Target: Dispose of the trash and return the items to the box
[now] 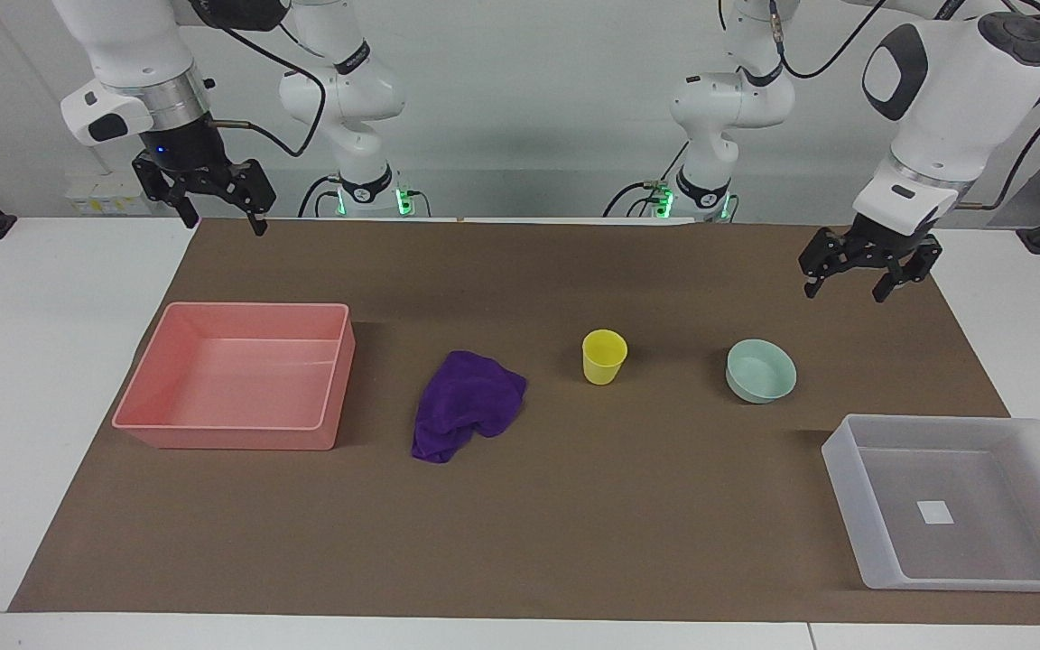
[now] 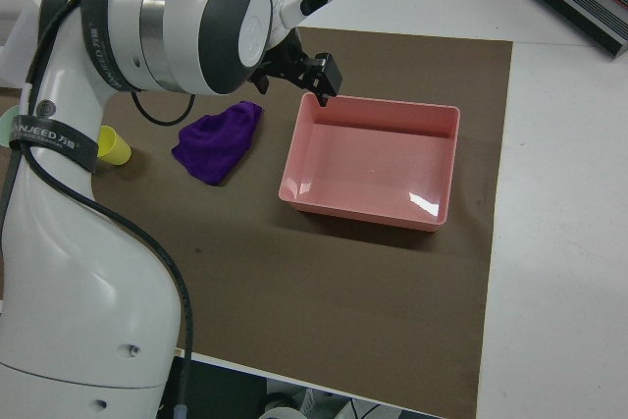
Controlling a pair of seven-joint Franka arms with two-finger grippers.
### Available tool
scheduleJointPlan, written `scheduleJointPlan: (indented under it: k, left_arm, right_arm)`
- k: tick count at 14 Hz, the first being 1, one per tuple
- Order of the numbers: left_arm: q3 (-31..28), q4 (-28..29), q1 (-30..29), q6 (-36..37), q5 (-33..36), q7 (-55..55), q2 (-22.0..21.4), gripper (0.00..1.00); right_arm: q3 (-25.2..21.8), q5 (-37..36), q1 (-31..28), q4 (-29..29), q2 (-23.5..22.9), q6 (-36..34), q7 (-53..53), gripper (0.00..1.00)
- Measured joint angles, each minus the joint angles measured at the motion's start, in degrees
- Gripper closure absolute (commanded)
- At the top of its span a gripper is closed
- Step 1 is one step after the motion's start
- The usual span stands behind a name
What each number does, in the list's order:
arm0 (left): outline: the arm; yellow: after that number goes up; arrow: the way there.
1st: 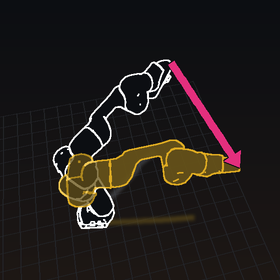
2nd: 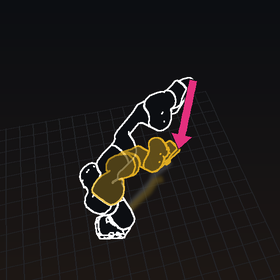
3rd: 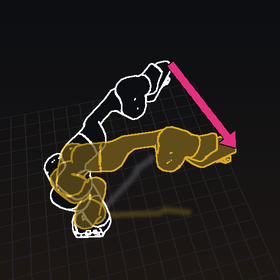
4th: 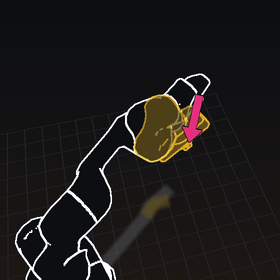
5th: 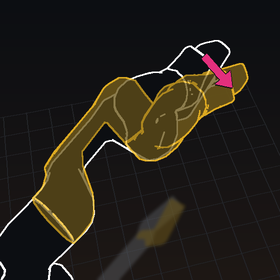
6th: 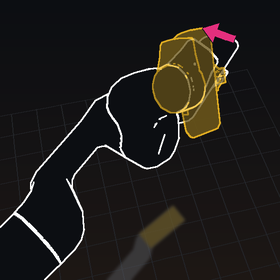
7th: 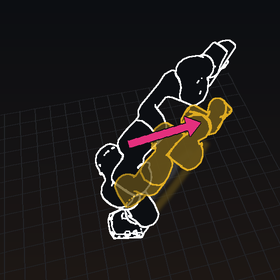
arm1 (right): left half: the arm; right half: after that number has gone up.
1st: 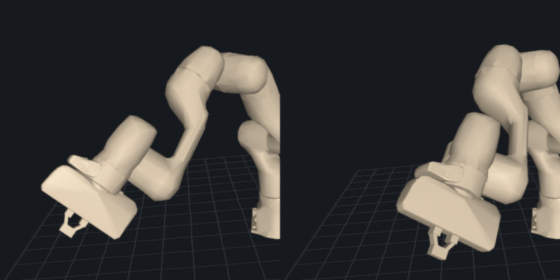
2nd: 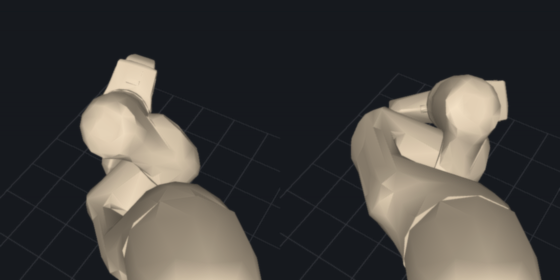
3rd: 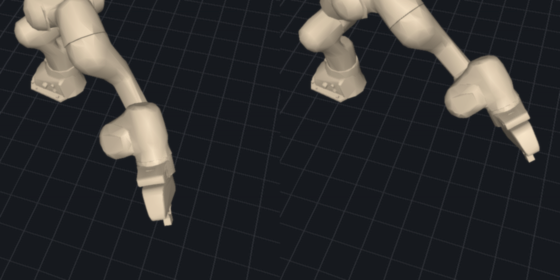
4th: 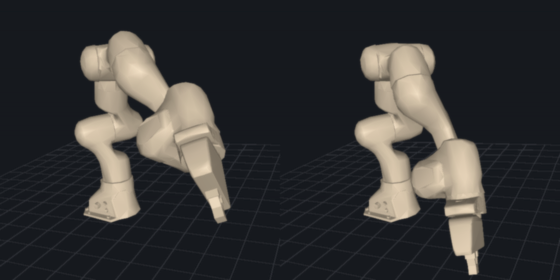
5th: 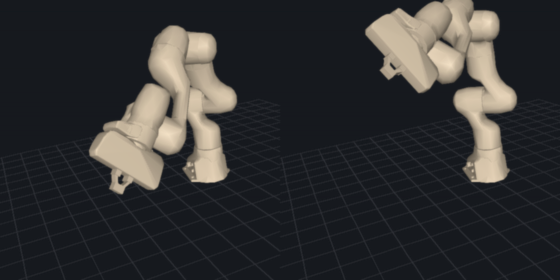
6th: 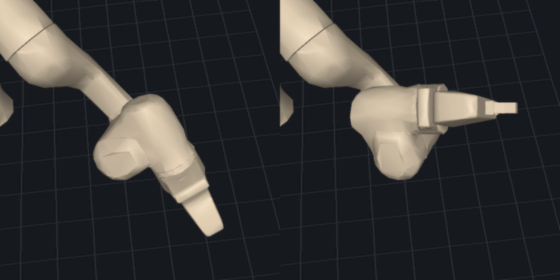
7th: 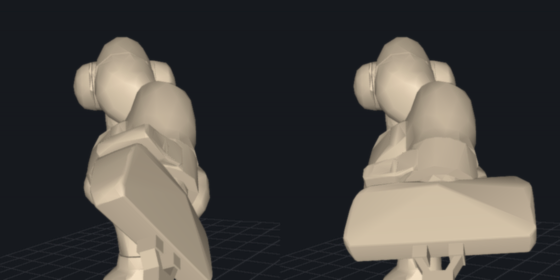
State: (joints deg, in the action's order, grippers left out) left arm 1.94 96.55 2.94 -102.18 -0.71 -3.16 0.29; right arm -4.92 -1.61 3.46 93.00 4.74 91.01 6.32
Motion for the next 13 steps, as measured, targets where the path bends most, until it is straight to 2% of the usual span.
scheduleJointPlan:
  k: [5,13]
  left_arm:
    - [0.0,5.42,-0.09,-4.8,0.0,0.0,-0.19,0.0]
    - [-0.01,23.92,-0.4,-24.58,0.01,0.49,-0.12,0.0]
  right_arm:
    - [0.0,0.03,0.02,0.1,0.0,0.0,0.0,0.0]
    - [0.0,0.03,0.02,0.11,0.0,0.01,0.0,0.0]
